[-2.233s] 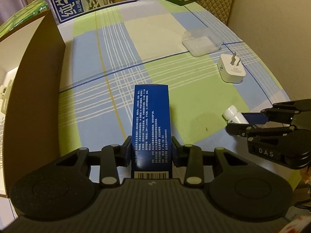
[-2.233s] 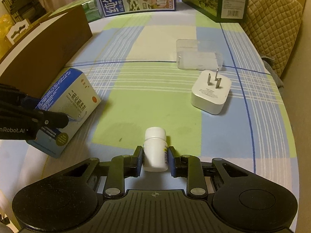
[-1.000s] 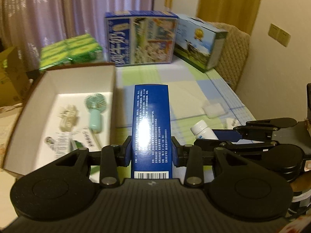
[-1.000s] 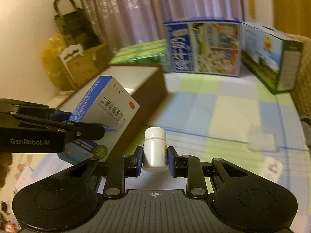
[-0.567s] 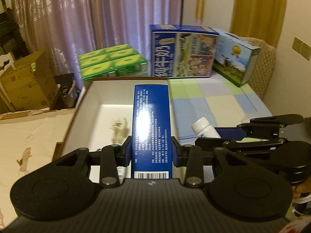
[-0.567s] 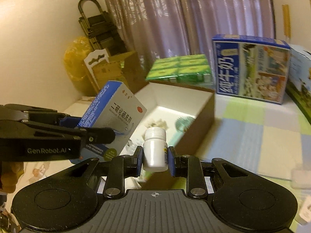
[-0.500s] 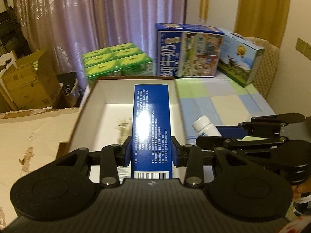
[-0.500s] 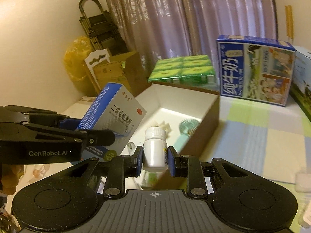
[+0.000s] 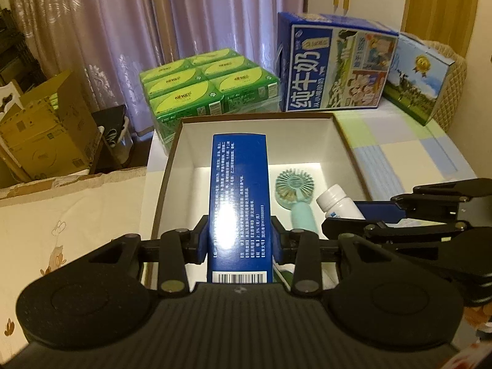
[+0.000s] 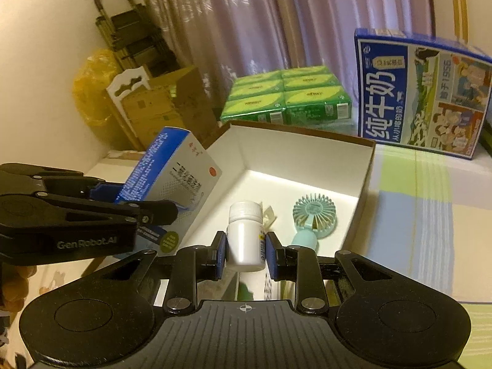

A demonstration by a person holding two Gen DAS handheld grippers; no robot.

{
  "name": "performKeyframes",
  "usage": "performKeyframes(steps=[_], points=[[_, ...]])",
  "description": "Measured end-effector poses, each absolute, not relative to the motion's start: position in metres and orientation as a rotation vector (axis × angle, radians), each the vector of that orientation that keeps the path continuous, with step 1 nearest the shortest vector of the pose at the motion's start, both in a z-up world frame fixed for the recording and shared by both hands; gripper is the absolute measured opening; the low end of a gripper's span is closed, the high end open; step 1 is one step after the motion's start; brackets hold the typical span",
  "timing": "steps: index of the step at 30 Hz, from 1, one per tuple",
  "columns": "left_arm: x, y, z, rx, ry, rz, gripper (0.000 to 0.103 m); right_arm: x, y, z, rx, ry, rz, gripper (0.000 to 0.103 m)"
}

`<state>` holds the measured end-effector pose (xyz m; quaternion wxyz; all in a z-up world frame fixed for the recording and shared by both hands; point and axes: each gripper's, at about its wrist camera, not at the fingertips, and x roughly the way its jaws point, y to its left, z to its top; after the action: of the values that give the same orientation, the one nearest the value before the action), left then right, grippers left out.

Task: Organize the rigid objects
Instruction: 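Lower the medicine box and pill bottle into the box and open both grippers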

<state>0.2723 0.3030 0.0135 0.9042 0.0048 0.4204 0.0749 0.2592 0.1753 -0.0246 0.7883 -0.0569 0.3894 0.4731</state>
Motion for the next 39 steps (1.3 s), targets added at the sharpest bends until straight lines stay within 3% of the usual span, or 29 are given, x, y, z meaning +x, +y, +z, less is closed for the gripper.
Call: performKeyframes(steps=[26,28,33,39], points=[[0.4,0.359,-0.052,0.096,0.974,0.092,0.034,0.35,0.243,-0.065,-0.091,0.913,0.89,0.024],[0.403,0.357,-0.056,0.122,0.967,0.079,0.036,0.352,0.245,-0.067,-0.09,0.918,0.884,0.024],[0.405,0.359,-0.06,0.133,0.939,0.077,0.054,0.357,0.247,-0.072,-0.086,0.932,0.873,0.024],[0.404,0.364,-0.059,0.116,0.938,0.072,0.054,0.362,0.252,-0.077,-0.084,0.945,0.863,0.024]])
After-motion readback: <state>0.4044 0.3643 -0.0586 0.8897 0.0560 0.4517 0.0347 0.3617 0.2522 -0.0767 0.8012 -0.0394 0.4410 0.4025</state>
